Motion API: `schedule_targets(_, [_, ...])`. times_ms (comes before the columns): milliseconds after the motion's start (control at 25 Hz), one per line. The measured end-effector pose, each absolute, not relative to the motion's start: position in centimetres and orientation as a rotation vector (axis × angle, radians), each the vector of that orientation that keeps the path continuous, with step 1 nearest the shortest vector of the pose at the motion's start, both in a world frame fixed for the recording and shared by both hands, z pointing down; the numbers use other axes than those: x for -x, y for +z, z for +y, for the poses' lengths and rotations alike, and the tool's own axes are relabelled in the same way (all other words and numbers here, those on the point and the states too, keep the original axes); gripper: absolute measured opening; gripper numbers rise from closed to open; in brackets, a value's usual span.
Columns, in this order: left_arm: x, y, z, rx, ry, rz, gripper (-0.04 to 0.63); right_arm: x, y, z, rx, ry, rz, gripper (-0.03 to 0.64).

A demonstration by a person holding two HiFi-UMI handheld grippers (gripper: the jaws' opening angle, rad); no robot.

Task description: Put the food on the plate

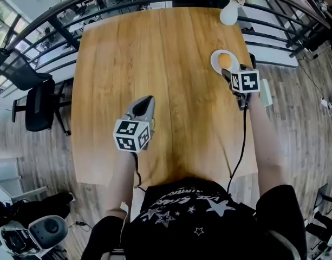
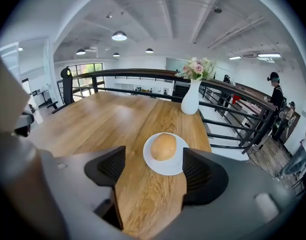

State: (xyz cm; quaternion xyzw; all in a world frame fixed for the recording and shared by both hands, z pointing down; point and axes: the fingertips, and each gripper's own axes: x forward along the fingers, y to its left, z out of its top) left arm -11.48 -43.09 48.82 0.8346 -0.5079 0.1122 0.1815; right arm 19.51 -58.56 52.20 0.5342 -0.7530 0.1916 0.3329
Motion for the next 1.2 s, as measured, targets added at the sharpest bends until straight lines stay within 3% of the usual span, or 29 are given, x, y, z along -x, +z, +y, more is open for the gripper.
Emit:
schedule_targets(440, [9.5, 42.7, -36.1, -2.486, 0.269, -1.449, 0.0, -18.6, 45.4, -48.8, -1.432, 0.483, -2.166, 0.337])
schedule_targets(800, [8.9, 42.4, -29.9, -2.522, 0.266, -1.407, 0.0, -16.3, 43.5, -40.9, -1.415, 0.444, -2.294, 0.261])
schedule_targets(1000, [6.5, 43.2, -27.5, -2.497, 0.287, -1.397, 0.0, -17.2, 43.5, -38.2, -1.423, 0.479, -2.408, 0.25])
schedule_targets(1200, [4.5, 43.5, -22.4, -2.474, 0.319, -1.411, 0.0, -18.9, 43.4, -33.5, -1.456, 0.501, -2.479, 0.173])
